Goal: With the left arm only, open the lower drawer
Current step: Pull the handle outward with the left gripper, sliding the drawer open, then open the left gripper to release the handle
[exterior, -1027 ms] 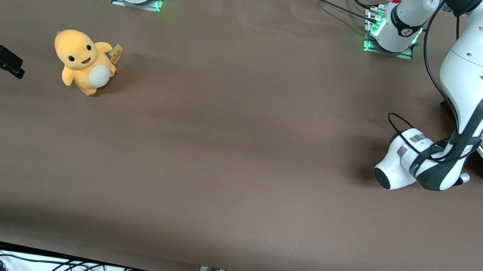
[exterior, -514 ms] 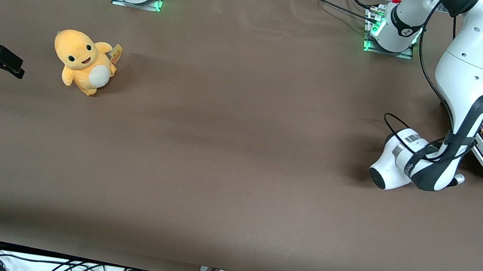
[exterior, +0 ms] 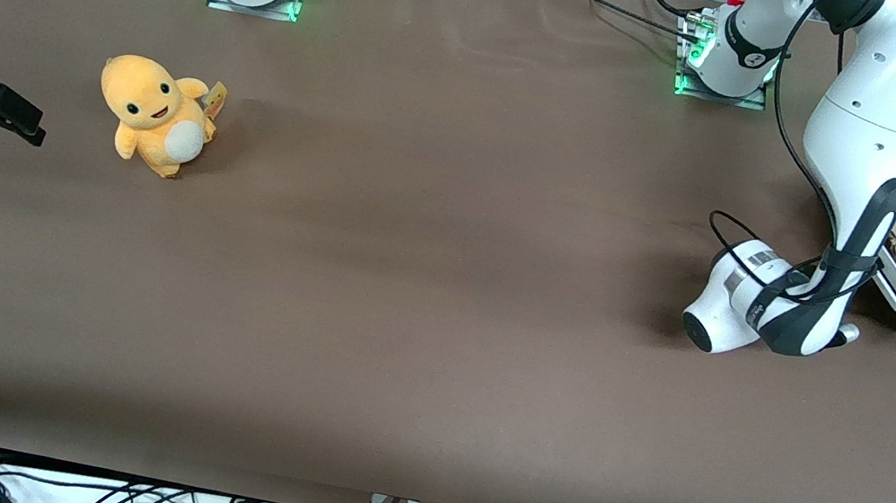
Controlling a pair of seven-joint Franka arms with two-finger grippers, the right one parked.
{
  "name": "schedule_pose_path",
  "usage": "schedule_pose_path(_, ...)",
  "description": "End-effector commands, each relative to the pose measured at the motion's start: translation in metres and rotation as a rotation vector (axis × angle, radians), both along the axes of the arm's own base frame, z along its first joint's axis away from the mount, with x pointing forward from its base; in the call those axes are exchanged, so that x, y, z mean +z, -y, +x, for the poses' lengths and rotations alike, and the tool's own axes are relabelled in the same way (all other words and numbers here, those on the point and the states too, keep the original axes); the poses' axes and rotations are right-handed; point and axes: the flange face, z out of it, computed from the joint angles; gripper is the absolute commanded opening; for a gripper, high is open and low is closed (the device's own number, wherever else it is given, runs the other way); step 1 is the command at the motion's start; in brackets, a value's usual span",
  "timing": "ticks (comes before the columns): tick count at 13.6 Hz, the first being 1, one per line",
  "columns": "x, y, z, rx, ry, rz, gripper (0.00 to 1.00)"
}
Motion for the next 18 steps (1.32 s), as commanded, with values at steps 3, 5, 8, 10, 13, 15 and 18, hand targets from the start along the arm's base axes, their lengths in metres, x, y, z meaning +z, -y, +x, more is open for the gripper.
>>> schedule_pose_path(3,-0.006,0.012,-0.005,0.046,-0.053,-0.002,0.97)
schedule_pose_path(5,-0.005,0.012,-0.005,0.047,-0.052,-0.003,1.0)
schedule_pose_path(8,-0.003,0.011,-0.004,0.048,-0.05,-0.003,1.0)
schedule_pose_path(10,0.0,0.011,-0.003,0.047,-0.055,-0.012,1.0)
schedule_pose_path(13,0.008,0.016,-0.001,0.041,-0.045,-0.017,1.0)
schedule_pose_path(15,0.018,0.017,0.002,0.037,-0.053,-0.038,1.0)
schedule_pose_path(18,0.039,0.023,0.011,0.074,-0.021,-0.098,1.0)
